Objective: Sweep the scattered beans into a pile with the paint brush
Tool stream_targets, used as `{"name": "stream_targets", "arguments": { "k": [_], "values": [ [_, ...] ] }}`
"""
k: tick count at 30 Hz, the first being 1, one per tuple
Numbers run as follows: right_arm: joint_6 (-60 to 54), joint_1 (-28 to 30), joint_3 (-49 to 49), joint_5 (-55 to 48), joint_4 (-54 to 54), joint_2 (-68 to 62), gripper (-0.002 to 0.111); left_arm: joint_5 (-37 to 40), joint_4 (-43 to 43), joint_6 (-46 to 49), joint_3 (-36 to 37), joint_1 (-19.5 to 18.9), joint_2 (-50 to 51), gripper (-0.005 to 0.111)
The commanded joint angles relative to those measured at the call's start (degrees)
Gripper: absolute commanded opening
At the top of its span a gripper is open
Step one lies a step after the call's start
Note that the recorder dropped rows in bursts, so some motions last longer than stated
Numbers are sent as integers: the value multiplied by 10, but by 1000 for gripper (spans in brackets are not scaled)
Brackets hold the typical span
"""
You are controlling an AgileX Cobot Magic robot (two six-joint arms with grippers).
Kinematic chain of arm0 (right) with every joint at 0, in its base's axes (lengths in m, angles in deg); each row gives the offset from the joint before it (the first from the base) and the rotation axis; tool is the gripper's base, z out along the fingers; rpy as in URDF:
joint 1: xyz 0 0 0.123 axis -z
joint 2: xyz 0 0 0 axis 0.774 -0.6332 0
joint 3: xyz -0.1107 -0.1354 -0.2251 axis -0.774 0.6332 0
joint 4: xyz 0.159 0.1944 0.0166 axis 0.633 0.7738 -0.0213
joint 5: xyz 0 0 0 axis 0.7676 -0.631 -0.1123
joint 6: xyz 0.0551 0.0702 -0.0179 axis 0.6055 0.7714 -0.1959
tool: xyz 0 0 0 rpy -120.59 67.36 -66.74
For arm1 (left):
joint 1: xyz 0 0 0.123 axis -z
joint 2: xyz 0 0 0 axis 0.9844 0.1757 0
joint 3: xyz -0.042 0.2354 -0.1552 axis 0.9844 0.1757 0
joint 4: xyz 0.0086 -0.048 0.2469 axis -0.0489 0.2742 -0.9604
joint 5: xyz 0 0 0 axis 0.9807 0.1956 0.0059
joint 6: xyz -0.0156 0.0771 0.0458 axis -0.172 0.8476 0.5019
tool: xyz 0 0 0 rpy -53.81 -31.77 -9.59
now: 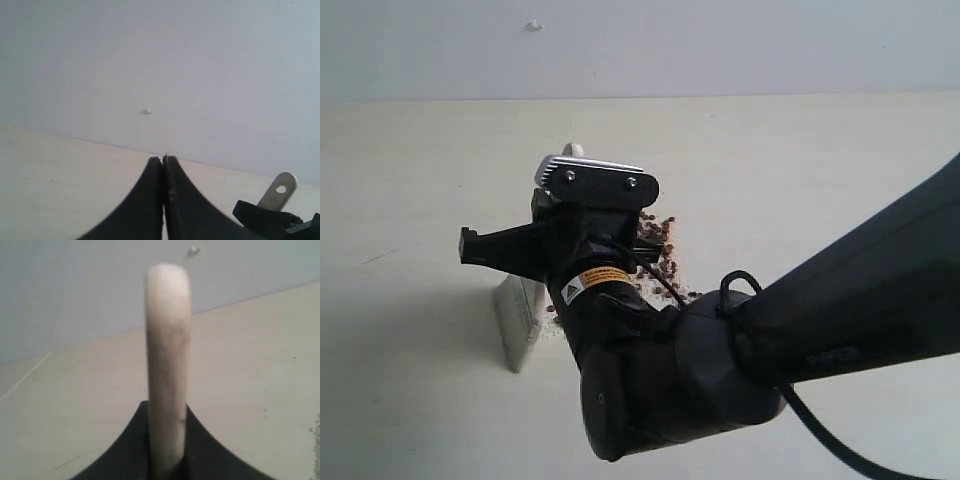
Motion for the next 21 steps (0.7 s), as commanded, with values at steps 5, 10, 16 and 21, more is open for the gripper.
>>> {"name": "stream_targets", "arguments": {
  "k": [5, 10, 16, 21],
  "values": [
    [-116, 0, 1, 5, 55, 1, 0, -1, -1, -1, 1, 4, -3, 0],
    [-169, 5, 1, 12, 91, 1, 0, -1, -1, -1, 1, 4, -3, 0],
    [-234, 11, 1, 18, 112, 1, 0, -1, -1, -1, 1, 4, -3, 0],
    [-292, 11, 1, 33, 138, 1, 0, -1, -1, -1, 1, 4, -3, 0]
  ]
}}
